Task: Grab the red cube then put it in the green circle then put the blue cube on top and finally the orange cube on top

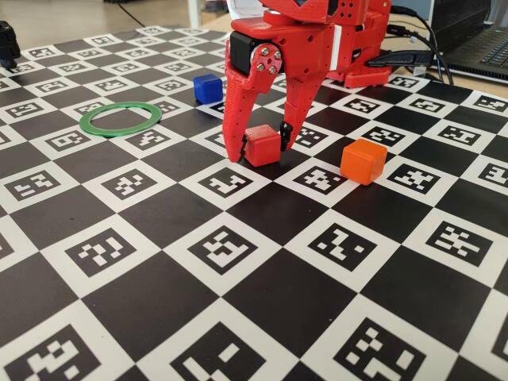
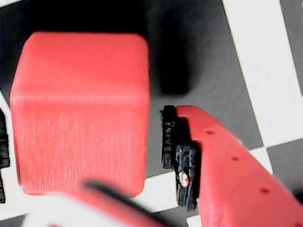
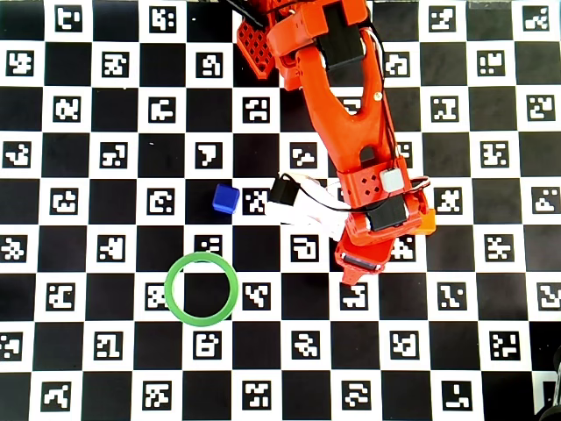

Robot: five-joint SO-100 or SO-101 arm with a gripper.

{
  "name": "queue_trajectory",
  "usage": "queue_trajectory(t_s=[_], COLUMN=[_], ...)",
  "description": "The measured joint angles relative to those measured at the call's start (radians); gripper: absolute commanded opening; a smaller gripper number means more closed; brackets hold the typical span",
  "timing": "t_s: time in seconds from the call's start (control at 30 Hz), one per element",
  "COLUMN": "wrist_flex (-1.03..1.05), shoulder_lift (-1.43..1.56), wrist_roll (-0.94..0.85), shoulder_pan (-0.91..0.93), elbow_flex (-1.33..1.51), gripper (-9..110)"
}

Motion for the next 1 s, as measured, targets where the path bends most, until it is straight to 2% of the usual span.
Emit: queue_trajectory(t_s=[0.7, 1.0], wrist_flex=[-0.008, 0.163], shoulder_lift=[0.0, 0.129], wrist_roll=[-0.109, -0.235], shoulder_pan=[0.034, 0.081], elbow_flex=[0.0, -0.052], gripper=[7, 4])
